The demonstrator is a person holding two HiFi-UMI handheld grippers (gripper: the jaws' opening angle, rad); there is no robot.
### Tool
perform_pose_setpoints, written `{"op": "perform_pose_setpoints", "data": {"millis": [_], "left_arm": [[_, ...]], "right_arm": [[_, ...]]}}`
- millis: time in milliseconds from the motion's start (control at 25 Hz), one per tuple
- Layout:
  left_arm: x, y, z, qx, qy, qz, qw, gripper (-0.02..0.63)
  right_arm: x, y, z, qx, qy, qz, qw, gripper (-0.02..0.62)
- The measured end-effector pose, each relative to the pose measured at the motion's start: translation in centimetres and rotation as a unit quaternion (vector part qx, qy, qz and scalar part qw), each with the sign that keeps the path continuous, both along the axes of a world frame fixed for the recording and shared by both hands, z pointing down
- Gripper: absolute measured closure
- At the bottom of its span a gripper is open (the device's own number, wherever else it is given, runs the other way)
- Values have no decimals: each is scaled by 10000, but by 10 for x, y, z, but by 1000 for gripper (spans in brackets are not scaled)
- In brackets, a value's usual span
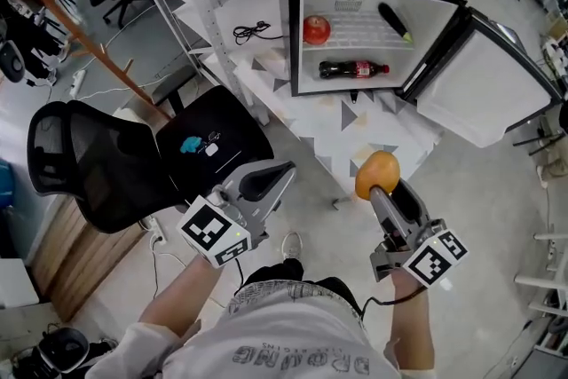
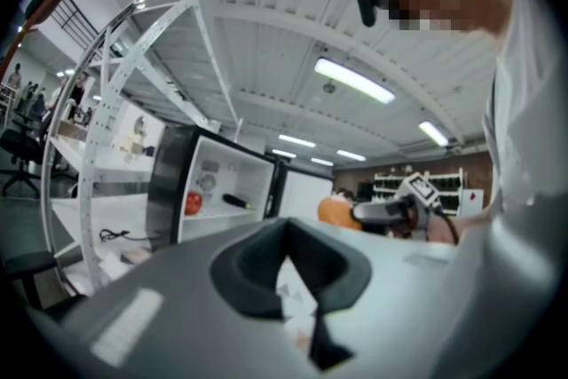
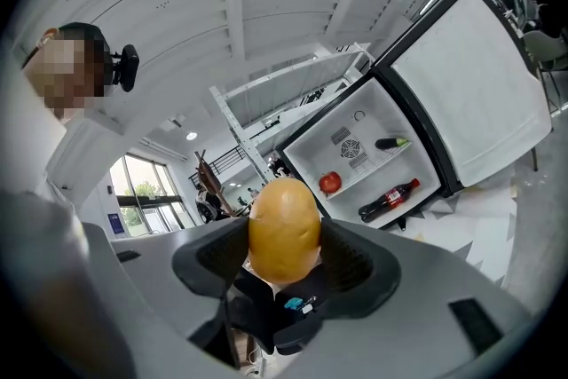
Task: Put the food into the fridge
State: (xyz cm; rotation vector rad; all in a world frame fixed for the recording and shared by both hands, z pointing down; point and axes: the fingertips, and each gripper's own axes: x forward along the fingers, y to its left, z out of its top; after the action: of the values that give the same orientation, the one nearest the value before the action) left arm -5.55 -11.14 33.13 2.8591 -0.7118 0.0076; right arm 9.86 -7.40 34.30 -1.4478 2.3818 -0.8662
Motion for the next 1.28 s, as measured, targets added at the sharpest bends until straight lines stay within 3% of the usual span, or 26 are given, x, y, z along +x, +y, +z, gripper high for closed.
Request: {"op": "perform_pose_setpoints", "data": {"millis": [640, 1280], "left_arm": [[4, -41, 1, -15, 0, -142, 9999, 598], [37, -81, 17, -187, -92, -726, 9971, 598]], "right_arm": [[17, -52, -5, 113, 132, 18, 9998, 342], [50, -137, -4, 291, 359, -585, 9972, 342]]}}
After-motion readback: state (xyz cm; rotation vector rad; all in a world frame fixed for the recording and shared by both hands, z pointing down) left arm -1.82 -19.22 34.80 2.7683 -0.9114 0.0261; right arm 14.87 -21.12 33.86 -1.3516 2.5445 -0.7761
